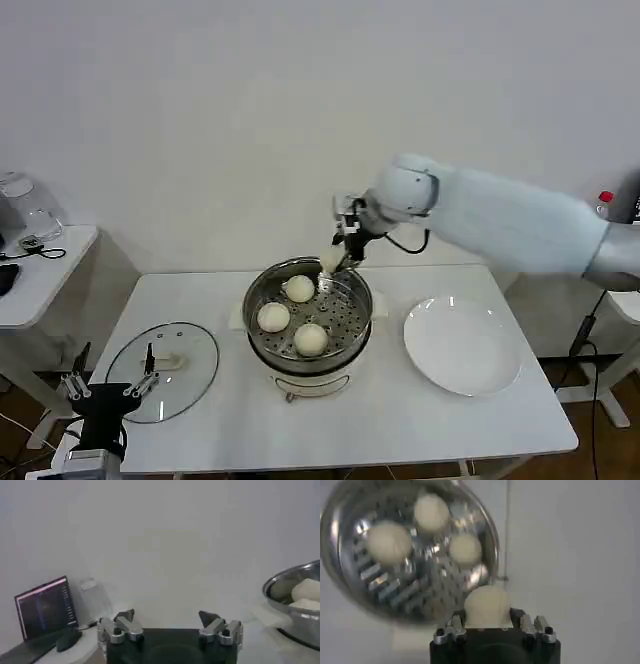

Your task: Take steamed baozi put them in steamer then cover it.

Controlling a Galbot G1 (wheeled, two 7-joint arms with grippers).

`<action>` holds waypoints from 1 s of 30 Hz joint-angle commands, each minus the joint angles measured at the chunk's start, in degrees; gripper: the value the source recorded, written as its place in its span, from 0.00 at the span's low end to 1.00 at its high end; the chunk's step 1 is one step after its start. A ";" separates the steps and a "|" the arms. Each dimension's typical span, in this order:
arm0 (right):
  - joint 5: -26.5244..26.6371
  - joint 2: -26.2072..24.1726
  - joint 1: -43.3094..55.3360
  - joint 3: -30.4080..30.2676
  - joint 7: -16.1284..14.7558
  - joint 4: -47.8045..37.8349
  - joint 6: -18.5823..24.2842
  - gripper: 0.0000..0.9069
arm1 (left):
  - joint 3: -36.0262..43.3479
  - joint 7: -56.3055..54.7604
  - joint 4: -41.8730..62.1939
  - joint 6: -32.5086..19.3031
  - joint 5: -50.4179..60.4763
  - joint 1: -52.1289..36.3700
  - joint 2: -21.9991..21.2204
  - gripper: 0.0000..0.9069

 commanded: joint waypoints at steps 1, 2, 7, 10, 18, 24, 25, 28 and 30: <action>6.05 5.19 -2.83 -3.14 4.87 0.09 -6.74 0.67 | -0.07 0.00 0.08 -0.01 0.00 -0.08 0.02 1.00; 5.75 4.92 -3.33 -3.46 4.83 -0.15 -6.72 0.67 | -0.05 0.02 0.16 -0.01 0.00 -0.08 0.04 1.00; 4.82 3.16 -5.28 -4.07 4.41 -0.17 -6.34 0.67 | -0.15 0.03 0.35 -0.01 -0.08 -0.22 0.18 1.00; 3.84 3.02 -6.38 -3.85 4.30 -1.01 -6.06 0.67 | -0.08 0.03 0.66 -0.01 -0.08 -0.47 0.17 1.00; 1.71 2.98 -7.96 -3.54 3.52 -2.77 -5.40 0.67 | -0.15 0.03 0.83 -0.10 -0.16 -0.37 0.17 1.00; 1.21 3.31 -8.81 -3.33 3.35 -3.10 -5.29 0.67 | -0.06 0.03 0.89 -0.11 -0.14 -0.45 0.13 1.00; 1.19 3.32 -8.82 -3.33 3.35 -3.09 -5.27 0.67 | -0.07 0.03 0.89 -0.11 -0.15 -0.43 0.14 1.00; 1.10 3.47 -8.86 -3.34 3.31 -3.13 -5.20 0.67 | -0.19 0.03 0.91 -0.14 -0.18 -0.40 0.16 1.00; 0.74 3.65 -8.87 -3.35 3.24 -3.36 -5.07 0.67 | -0.22 0.03 0.93 -0.14 -0.22 -0.45 0.14 1.00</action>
